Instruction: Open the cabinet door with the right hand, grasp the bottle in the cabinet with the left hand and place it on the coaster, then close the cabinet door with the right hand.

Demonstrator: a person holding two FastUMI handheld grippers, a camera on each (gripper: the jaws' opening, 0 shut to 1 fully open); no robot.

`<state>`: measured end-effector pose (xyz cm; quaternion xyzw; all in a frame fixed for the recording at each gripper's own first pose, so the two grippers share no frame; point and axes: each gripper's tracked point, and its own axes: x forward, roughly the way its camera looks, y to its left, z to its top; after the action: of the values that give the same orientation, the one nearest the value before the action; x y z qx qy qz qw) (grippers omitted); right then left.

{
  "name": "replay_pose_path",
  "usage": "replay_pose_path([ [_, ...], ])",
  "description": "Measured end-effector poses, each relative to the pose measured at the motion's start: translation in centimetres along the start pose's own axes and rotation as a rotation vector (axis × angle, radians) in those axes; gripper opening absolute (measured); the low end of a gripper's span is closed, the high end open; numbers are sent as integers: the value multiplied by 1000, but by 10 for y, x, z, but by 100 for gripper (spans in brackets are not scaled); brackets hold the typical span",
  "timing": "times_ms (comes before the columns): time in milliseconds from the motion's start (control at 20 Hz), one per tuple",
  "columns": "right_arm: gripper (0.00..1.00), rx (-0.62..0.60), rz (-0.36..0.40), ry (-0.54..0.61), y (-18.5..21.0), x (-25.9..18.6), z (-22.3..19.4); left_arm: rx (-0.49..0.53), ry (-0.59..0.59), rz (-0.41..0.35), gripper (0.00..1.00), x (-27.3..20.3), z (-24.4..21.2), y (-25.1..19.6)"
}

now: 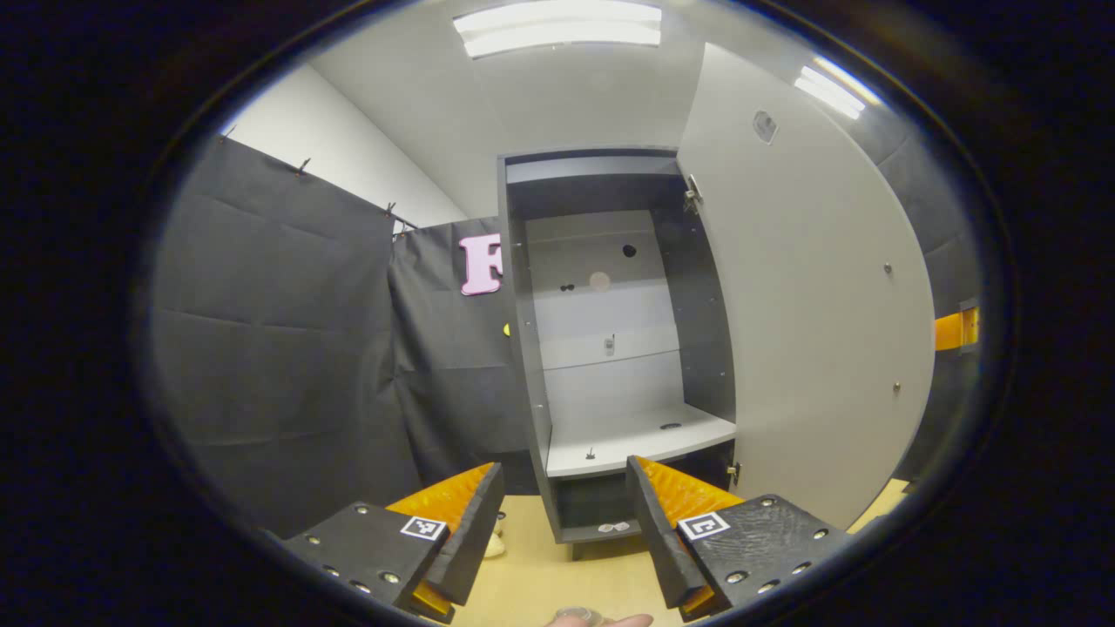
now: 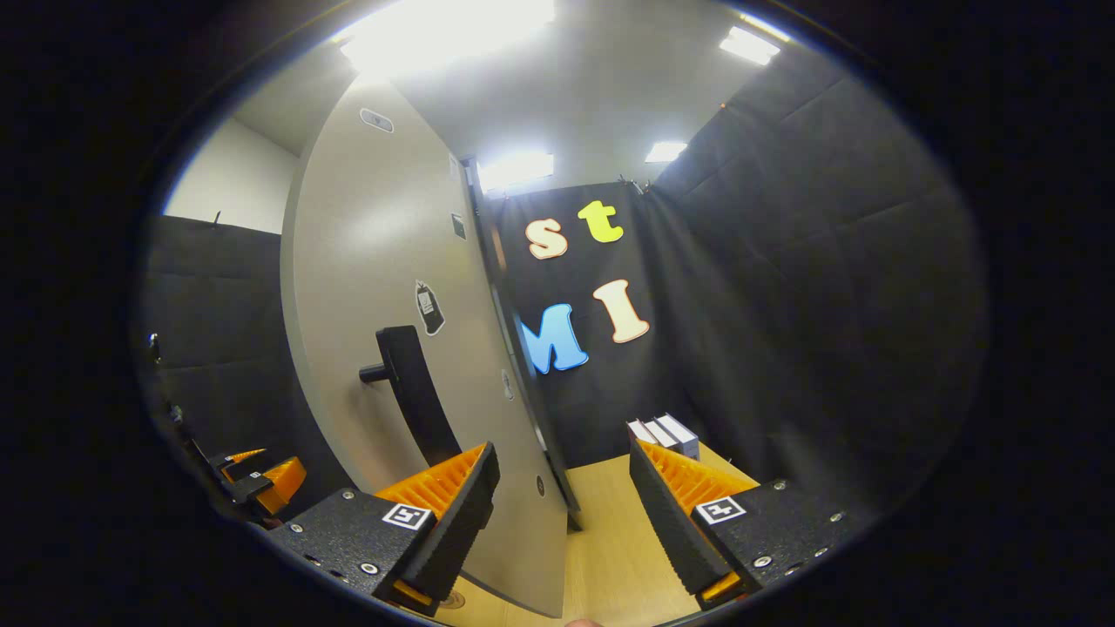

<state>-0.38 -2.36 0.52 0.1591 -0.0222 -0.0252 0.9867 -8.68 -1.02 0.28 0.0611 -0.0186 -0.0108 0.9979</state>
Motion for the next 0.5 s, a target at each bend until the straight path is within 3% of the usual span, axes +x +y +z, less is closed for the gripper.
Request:
replay_pose_path([
  [100,95,26,22,29,17,4,-11,23,-12,-25,81,4,3,-1],
  [150,94,21,21,31,21,7,-10,26,-20,-37,85,5,4,0],
  [250,94,31,18,22,33,13,-9,42,-25,-70,81,9,1,2],
  [300,94,40,22,21,40,15,-8,55,-23,-72,85,11,-2,9],
  [350,94,45,23,19,46,22,-8,60,-21,-74,81,13,-4,15],
  [500,94,49,26,22,61,39,-16,55,-18,-77,85,23,-10,33],
])
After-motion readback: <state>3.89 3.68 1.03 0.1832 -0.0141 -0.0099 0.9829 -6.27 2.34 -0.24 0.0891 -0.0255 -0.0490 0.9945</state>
